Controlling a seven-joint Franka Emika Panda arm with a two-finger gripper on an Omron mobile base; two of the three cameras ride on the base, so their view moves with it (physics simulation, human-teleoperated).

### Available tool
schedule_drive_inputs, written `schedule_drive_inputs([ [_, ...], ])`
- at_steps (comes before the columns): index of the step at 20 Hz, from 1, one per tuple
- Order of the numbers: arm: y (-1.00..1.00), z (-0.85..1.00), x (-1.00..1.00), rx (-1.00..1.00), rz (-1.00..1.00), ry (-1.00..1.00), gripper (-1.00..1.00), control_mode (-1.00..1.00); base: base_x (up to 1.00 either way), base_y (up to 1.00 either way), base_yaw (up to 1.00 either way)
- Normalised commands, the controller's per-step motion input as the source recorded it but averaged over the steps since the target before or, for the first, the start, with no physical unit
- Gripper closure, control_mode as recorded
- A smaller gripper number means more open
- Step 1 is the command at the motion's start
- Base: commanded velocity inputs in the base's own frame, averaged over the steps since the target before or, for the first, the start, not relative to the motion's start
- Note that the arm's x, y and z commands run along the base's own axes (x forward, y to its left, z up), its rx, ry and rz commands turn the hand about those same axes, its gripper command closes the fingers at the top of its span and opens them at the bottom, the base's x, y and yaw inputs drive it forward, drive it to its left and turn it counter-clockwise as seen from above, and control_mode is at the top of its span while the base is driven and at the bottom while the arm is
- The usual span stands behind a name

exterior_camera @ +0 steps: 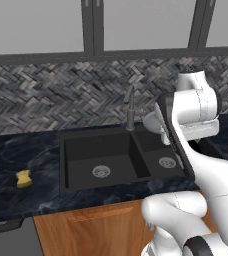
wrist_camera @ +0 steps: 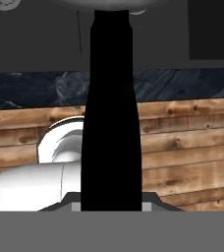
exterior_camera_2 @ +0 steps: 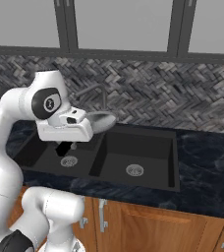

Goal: Pick the pan and sponge and place them into the sink. Then turn on the water.

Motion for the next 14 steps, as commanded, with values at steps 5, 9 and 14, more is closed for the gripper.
schedule_drive_inputs([
  [5, 0.26, 0.0, -0.01, 0.02, -0.13, 0.0, 1.0, -1.0, 0.0, 0.0, 0.0],
  [9, 0.27, 0.0, 0.0, 0.01, -0.13, 0.0, 1.0, -1.0, 0.0, 0.0, 0.0],
  [14, 0.29, 0.0, 0.0, 0.0, -0.13, -0.01, 1.0, -1.0, 0.0, 0.0, 0.0],
])
